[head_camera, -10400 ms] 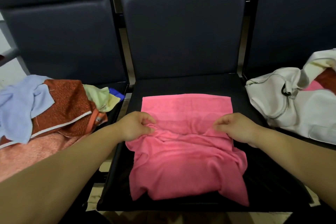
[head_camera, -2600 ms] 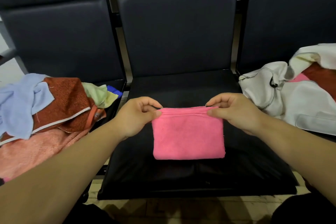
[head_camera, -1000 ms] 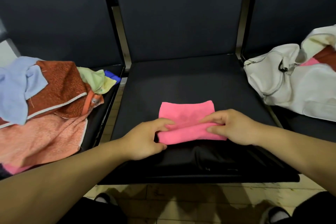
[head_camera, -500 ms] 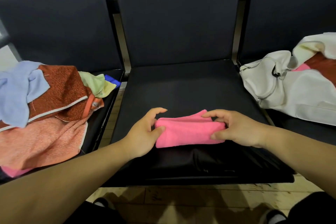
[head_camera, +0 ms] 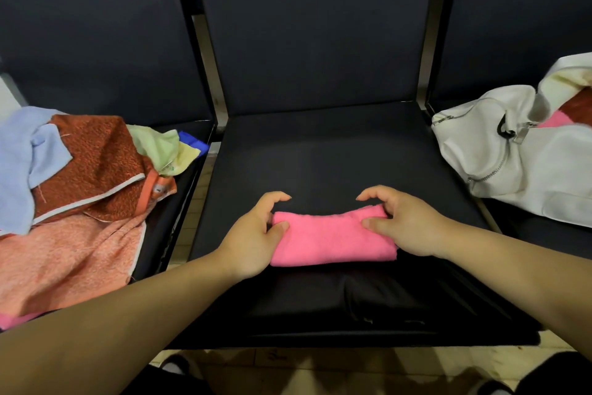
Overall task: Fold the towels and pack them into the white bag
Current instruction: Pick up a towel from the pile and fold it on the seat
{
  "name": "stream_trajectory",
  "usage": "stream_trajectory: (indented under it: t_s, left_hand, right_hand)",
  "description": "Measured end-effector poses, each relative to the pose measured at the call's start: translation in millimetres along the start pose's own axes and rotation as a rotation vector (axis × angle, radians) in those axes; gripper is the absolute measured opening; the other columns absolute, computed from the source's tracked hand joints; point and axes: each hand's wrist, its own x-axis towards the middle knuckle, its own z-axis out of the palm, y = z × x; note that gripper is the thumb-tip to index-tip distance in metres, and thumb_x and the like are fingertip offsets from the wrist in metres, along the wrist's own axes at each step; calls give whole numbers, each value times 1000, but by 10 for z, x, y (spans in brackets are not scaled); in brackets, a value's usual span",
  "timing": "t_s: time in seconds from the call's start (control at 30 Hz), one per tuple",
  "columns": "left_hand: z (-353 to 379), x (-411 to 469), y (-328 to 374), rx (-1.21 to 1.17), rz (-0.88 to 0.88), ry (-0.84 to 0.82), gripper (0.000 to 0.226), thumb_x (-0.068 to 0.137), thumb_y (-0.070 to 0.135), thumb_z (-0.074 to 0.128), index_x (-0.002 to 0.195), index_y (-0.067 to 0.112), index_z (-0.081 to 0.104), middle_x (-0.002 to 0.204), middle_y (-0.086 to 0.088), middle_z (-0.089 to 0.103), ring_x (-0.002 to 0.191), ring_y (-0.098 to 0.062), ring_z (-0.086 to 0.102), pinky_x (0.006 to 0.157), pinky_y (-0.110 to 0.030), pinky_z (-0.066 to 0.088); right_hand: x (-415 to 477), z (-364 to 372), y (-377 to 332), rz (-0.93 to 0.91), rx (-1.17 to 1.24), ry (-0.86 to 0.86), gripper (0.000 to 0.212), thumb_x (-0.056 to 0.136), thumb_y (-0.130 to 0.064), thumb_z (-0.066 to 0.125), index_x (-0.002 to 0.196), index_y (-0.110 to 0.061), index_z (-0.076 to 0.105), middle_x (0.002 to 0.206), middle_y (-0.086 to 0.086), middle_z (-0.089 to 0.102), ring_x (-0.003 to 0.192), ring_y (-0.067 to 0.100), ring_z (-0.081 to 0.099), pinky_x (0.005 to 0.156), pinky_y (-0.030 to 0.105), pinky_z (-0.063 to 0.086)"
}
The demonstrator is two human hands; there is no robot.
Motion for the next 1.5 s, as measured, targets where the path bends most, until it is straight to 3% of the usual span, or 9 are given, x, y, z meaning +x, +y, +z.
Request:
stream_trajectory:
  t_s: [0.27,0.47,0.6,0.77,0.97,1.13,1.23,1.33,1.5]
  left_hand:
    - [37,107,31,65,-72,9,44,103,26,51,133,53,36,89,-10,66,83,-18,65,86,-44,54]
    - [57,94,106,223,-71,38,50,100,26,56,140,44,33,101,3,61,90,-10,61,86,-36,52]
    - [22,51,68,318,130,109,38,94,27,64,129,38,52,114,10,38,101,-9,48,86,-27,46]
    - [-36,133,-60,354,290,-63,23,101,29,55,113,39,73,107,19,49,106,-9,48,93,-29,44]
    - [-121,162,-111,325,181,-272,45,93,61,50,135,50,58,127,19,39,126,-2,36,113,-25,31]
    - [-32,183,11,351,82,-261,51,91,65,57,141,56,48,126,16,39,126,-8,30,117,-36,29]
    - [-44,226,37,377,70,-294,54,90,62,61,141,62,42,120,15,42,123,-11,33,114,-39,33]
    - [-44,239,57,401,69,-306,55,90,60,61,141,64,40,116,14,44,121,-13,36,113,-40,34]
    - [-69,248,81,413,76,-340,53,92,59,59,141,64,39,116,14,45,122,-14,39,112,-39,33]
  right_hand:
    - [179,13,5,50,-128,29,20,94,-34,67,111,-36,57,78,-12,56,72,4,55,63,21,37]
    - [232,20,33,73,-268,5,36,87,-45,71,116,-35,53,78,-11,56,75,2,54,67,24,40]
    - [217,-12,27,-128,-233,15,42,86,-33,75,124,-48,61,112,-17,51,107,0,50,98,23,41]
    - [206,-11,-57,-246,-227,-280,44,99,-18,62,112,-60,67,144,-23,39,125,-7,50,108,10,34]
    - [221,-152,-122,-142,-160,-523,31,99,-27,64,116,-52,69,111,-33,65,108,-14,58,96,9,38]
    - [286,-92,-216,-28,71,-495,20,90,-29,76,107,-39,77,107,-15,74,103,7,67,102,29,50]
    - [342,-44,-304,19,135,-532,28,88,-26,78,111,-41,75,116,-16,70,108,2,65,101,24,48]
    - [396,-6,-349,117,185,-618,39,88,-18,78,116,-43,73,131,-5,63,119,14,64,107,35,50]
    - [404,32,-339,211,301,-707,41,88,-12,77,116,-41,73,128,-5,66,111,17,70,98,38,56]
